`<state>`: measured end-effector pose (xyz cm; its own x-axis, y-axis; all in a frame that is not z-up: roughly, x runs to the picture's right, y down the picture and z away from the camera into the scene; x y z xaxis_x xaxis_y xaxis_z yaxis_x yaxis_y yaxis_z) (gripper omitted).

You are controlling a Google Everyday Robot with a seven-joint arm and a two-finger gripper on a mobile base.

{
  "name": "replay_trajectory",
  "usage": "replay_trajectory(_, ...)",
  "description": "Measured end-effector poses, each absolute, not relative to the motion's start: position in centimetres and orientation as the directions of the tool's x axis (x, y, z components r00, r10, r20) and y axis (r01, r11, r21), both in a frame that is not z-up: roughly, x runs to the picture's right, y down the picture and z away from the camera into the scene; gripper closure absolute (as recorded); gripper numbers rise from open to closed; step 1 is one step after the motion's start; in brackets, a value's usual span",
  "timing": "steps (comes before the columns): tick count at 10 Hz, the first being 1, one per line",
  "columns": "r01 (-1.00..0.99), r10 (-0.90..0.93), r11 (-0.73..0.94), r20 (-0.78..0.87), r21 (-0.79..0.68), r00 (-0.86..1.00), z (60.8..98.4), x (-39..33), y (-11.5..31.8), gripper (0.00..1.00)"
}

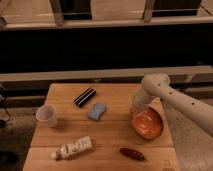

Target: Drag the ceramic bowl in a circle

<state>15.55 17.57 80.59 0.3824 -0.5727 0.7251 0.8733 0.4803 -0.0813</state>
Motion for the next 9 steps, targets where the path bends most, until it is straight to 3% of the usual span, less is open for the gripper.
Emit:
replay_trajectory(3, 0.891, -0.594, 0.45, 0.726, -0.056, 0.345, 82.6, 13.5, 14.2, 1.0)
replay_trajectory(9, 0.936, -0.661, 0.33, 0.739, 0.125, 0.135, 80.1, 2.5, 13.1, 1.0)
